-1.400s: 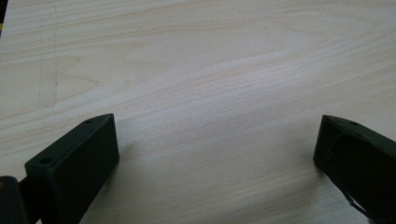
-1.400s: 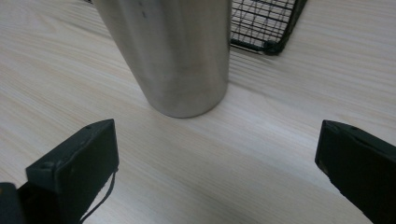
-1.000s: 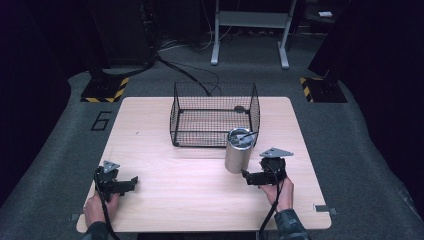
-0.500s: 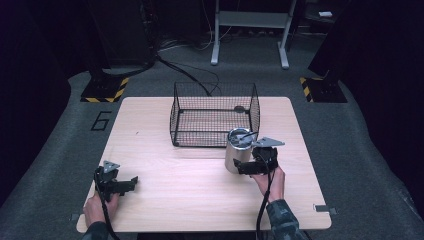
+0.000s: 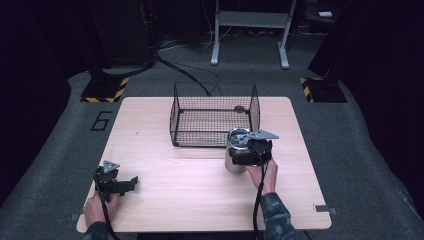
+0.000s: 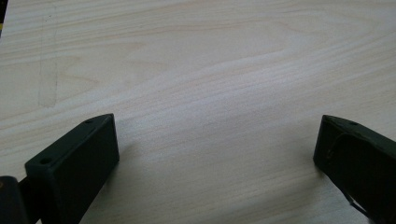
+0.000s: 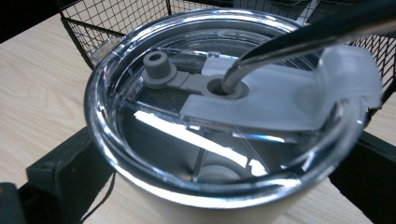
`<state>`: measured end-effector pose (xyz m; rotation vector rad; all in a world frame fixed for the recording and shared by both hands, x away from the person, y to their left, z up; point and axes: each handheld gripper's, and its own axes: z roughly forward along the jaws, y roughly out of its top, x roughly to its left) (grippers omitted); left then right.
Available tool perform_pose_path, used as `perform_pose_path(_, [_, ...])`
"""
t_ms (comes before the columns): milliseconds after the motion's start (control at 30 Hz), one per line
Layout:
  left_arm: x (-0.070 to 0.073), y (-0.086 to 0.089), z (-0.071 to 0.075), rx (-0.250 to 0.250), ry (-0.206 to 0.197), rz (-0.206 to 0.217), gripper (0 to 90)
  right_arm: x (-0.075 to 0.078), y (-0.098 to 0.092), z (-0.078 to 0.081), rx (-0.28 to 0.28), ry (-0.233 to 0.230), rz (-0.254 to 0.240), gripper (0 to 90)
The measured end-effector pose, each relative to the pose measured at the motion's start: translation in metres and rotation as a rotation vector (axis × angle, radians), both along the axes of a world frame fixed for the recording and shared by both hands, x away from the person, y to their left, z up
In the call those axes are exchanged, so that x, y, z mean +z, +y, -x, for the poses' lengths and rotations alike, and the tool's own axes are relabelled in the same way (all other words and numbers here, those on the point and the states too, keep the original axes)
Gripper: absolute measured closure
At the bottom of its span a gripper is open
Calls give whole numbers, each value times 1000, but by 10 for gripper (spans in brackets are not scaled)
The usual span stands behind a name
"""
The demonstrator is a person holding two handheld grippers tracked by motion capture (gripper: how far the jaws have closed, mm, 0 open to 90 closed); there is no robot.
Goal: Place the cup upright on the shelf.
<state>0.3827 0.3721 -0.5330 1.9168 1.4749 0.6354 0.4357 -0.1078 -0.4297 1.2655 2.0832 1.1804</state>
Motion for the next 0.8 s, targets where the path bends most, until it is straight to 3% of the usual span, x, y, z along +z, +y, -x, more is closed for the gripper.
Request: perform_pose_path(800, [0, 0, 0, 0, 0, 0, 1, -5, 11, -7, -44, -53, -9, 22])
